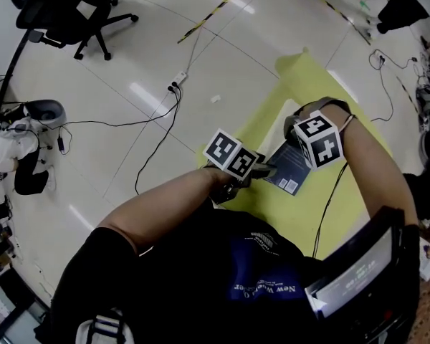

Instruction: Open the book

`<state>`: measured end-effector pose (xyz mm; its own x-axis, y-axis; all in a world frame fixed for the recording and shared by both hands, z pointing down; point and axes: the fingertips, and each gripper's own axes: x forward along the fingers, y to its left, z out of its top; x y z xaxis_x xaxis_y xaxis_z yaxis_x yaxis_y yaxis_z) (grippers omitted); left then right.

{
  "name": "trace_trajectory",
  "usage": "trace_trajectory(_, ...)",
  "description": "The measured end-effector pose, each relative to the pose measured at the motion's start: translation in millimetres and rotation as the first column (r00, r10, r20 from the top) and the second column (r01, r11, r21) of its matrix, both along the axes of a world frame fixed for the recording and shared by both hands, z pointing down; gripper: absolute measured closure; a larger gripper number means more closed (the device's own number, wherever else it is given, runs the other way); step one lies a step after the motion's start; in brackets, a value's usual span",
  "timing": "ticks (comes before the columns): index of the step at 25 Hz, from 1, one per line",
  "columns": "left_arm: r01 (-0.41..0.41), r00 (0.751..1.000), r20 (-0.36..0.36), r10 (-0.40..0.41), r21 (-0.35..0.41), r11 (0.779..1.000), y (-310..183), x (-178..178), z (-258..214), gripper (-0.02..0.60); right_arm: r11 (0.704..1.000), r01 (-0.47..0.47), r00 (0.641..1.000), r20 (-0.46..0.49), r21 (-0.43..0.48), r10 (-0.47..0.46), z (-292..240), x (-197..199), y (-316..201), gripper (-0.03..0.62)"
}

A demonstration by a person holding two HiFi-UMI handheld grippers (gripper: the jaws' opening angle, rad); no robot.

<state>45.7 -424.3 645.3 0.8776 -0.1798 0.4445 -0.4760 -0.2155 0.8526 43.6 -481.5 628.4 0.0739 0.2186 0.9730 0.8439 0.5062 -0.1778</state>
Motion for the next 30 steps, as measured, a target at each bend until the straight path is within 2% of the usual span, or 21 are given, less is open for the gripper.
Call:
trace_trajectory(4, -0.043, 0.992, -0.112, 0.054, 0.094, 0.995, -1, 26, -31, 0.365, 1.0, -0.028, 0.999, 0.045, 0.015, 0.027, -24, 17, 1, 0.595)
trace_trajectory(7, -0.094, 0.978, -0.171, 0.124, 0.172, 0.981, 2, 51, -49, 0.39, 0.997, -0.065, 0.996, 0.061, 0.035, 0.063, -39, 46, 5, 0.595)
trace_trajectory(12, -0.212, 0.951, -0.17, 0.258, 0.248, 0.945, 4, 99, -65, 0.39, 0.985, -0.149, 0.987, 0.067, 0.084, 0.144, -47, 117, 5, 0.602)
trace_trajectory(13, -0.239, 0.944, -0.161, 0.287, 0.262, 0.935, 4, 111, -65, 0.412, 0.98, -0.179, 0.983, 0.067, 0.087, 0.174, -45, 134, 6, 0.603)
trace_trajectory(16, -0.335, 0.909, -0.152, 0.389, 0.289, 0.897, 10, 153, -63, 0.436, 0.951, -0.297, 0.953, 0.083, 0.09, 0.29, -27, 183, 15, 0.605)
trace_trajectory(18, -0.396, 0.877, -0.159, 0.453, 0.292, 0.871, 16, 188, -61, 0.437, 0.917, -0.378, 0.923, 0.123, 0.123, 0.364, -9, 214, 16, 0.603)
trace_trajectory(19, -0.423, 0.861, -0.168, 0.481, 0.29, 0.858, 18, 207, -60, 0.437, 0.893, -0.423, 0.903, 0.151, 0.156, 0.401, 1, 232, 13, 0.599)
trace_trajectory(21, -0.478, 0.827, -0.168, 0.536, 0.289, 0.829, 23, 245, -53, 0.437, 0.823, -0.526, 0.848, 0.206, 0.212, 0.489, 16, 270, 7, 0.583)
trace_trajectory(23, -0.544, 0.798, -0.12, 0.591, 0.278, 0.792, 29, 278, -28, 0.437, 0.74, -0.633, 0.773, 0.234, 0.227, 0.59, 24, 307, 10, 0.592)
trace_trajectory(25, -0.582, 0.785, -0.082, 0.614, 0.243, 0.776, 34, 300, 5, 0.437, 0.656, -0.725, 0.688, 0.258, 0.211, 0.678, 27, 338, 24, 0.592)
trace_trajectory(26, -0.583, 0.787, -0.086, 0.611, 0.222, 0.782, 33, 307, 17, 0.437, 0.61, -0.77, 0.638, 0.279, 0.188, 0.718, 26, 350, 34, 0.592)
trace_trajectory(27, -0.57, 0.795, -0.111, 0.596, 0.201, 0.797, 31, 312, 23, 0.437, 0.559, -0.814, 0.578, 0.306, 0.154, 0.757, 24, 358, 44, 0.592)
trace_trajectory(29, -0.523, 0.814, -0.19, 0.548, 0.17, 0.835, 23, 316, 19, 0.437, 0.45, -0.892, 0.436, 0.368, 0.052, 0.822, 16, 361, 66, 0.592)
trace_trajectory(30, -0.503, 0.818, -0.225, 0.53, 0.168, 0.848, 20, 315, 11, 0.437, 0.393, -0.92, 0.356, 0.397, -0.011, 0.846, 12, 357, 76, 0.592)
